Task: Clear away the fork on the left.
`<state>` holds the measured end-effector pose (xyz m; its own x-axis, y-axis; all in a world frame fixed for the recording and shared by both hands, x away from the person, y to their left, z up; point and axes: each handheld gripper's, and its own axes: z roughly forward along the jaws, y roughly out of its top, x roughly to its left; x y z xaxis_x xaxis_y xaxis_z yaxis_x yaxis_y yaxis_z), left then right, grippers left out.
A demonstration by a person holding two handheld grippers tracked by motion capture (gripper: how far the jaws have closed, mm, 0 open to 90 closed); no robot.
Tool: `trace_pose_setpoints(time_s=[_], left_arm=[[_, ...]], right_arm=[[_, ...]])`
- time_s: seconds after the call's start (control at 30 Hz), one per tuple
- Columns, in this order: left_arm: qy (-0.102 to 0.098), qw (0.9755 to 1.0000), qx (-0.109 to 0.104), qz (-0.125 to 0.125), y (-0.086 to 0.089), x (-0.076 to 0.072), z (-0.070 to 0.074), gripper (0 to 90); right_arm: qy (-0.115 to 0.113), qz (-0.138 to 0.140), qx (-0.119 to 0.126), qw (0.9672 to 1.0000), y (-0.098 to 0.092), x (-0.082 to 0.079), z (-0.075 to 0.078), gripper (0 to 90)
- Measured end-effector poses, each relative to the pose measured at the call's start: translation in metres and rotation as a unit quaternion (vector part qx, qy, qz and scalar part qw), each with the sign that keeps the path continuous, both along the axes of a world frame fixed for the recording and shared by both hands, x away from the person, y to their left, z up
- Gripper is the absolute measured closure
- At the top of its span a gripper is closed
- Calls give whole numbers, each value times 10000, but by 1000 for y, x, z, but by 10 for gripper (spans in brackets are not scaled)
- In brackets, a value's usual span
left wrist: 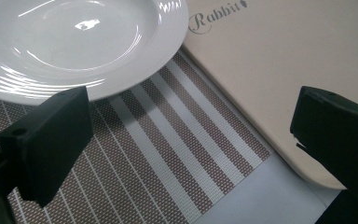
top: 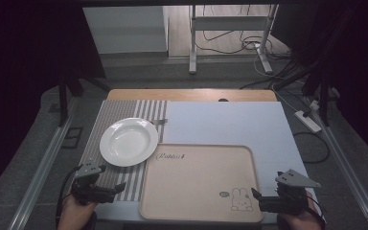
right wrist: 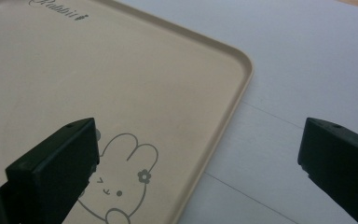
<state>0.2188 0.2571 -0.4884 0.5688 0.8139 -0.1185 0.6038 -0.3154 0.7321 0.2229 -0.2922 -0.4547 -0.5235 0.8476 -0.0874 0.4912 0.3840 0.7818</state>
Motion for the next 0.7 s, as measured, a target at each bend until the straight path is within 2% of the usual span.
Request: trace_pose_setpoints(time_s=[0.13,0.7], left_arm=[[33,10000,45,-21,-1,1,0,8],[210,9997,-74,20,2,4,-1,1]], right_arm=[[-7,1,-1,10000,0,0,0,0],[58,120,-84,9999,2,0,-1,0]])
